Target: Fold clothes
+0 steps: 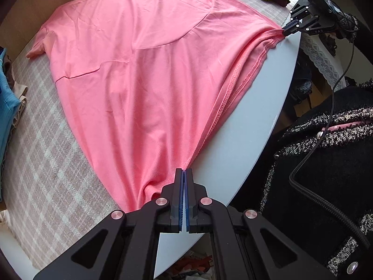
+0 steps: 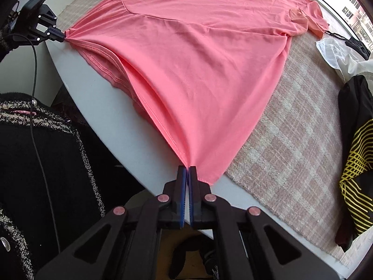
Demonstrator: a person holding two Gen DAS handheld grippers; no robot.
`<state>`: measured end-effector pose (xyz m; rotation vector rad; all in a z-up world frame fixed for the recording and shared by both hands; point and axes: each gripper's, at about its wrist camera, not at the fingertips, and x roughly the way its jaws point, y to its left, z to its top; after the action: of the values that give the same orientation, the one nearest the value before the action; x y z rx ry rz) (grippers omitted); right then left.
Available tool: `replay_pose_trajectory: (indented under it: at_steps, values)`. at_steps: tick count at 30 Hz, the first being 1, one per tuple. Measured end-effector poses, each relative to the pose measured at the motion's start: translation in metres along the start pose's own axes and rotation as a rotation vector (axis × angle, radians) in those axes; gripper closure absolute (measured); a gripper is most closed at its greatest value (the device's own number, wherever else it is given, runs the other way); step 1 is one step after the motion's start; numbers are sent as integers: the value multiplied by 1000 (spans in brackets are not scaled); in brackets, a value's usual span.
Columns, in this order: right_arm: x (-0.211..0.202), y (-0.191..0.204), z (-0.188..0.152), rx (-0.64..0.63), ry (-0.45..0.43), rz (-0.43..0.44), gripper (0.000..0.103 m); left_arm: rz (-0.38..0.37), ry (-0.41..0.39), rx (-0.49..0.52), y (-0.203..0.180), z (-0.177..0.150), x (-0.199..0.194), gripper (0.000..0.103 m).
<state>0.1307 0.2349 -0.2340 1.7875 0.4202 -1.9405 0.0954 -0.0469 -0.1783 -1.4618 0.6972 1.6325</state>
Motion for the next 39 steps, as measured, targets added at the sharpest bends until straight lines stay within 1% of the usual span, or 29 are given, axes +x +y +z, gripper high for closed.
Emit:
replay_pose_trajectory:
  at_steps: [3, 4, 5, 6, 7, 8, 9, 10, 11, 12, 14, 16, 19, 20, 21, 22, 23, 26, 29, 31, 33, 34, 35, 36, 38, 39]
  values:
    - [-1, 2, -6, 17, 56, 7, 101, -17, 6, -3, -2, -7, 0, 103]
    - [-1, -4, -9, 36, 65, -4, 99, -22, 11, -4, -2, -10, 0, 102]
    - [-5, -13, -18, 61, 59, -34, 94, -25, 15, -7, -2, -12, 1, 101]
    - [-10, -9, -17, 83, 40, -59, 91, -24, 18, -16, 0, -15, 1, 101]
    - [-15, -10, -13, 95, 10, -60, 84, -23, 19, -22, 1, -17, 0, 101]
    - [-19, -7, -8, 92, -18, -40, 78, -24, 13, -17, -1, -14, 0, 101]
    - [-21, -1, -2, 74, -39, -19, 75, -24, 7, -11, -3, -12, 0, 101]
    - [-22, 6, 3, 52, -57, -2, 70, -24, 1, -6, -5, -10, -1, 101]
    - [-20, 16, 10, 20, -65, -1, 67, -24, -5, 0, -6, -8, -1, 102]
    - [-18, 24, 17, -11, -75, -10, 67, -25, -11, 5, -8, -6, -1, 103]
    - [-4, 44, 25, -61, -93, -7, 67, -25, -23, 16, -11, -2, -2, 99]
    - [22, 66, 17, -93, -100, -1, 67, -25, -35, 27, -15, 2, -2, 96]
    - [34, 69, 25, -111, -95, 0, 67, -23, -45, 27, -16, 3, -4, 95]
    - [36, 71, 27, -111, -90, -1, 71, -20, -45, 17, -14, 0, -5, 95]
    - [40, 72, 28, -108, -81, 2, 77, -18, -44, 8, -12, -2, -6, 95]
    - [41, 72, 27, -102, -72, 9, 94, -15, -44, -1, -10, -5, -7, 95]
    - [40, 71, 27, -99, -65, 22, 100, -13, -43, -10, -8, -8, -7, 95]
    - [35, 72, 22, -102, -38, 49, 100, -5, -42, -38, -1, -15, -10, 95]
    - [33, 68, 17, -78, -4, 31, 100, 3, -40, -65, 5, -23, -13, 95]
    - [31, 64, 19, -46, -1, 33, 99, 8, -39, -84, 9, -28, -15, 95]
    - [24, 65, 27, -36, -31, 28, 94, 14, -38, -102, 13, -34, -16, 97]
    - [22, 69, 32, -47, -48, 16, 82, 21, -38, -104, 13, -37, -16, 97]
    - [21, 75, 36, -69, -53, 8, 66, 27, -37, -86, 11, -35, -15, 97]
    - [19, 79, 39, -93, -56, 0, 63, 32, -37, -68, 9, -34, -14, 94]
    - [18, 81, 41, -133, -48, -4, 62, 40, -29, -34, 4, -30, -9, 90]
    - [20, 84, 44, -145, -45, -3, 62, 42, -23, -17, 1, -28, -5, 90]
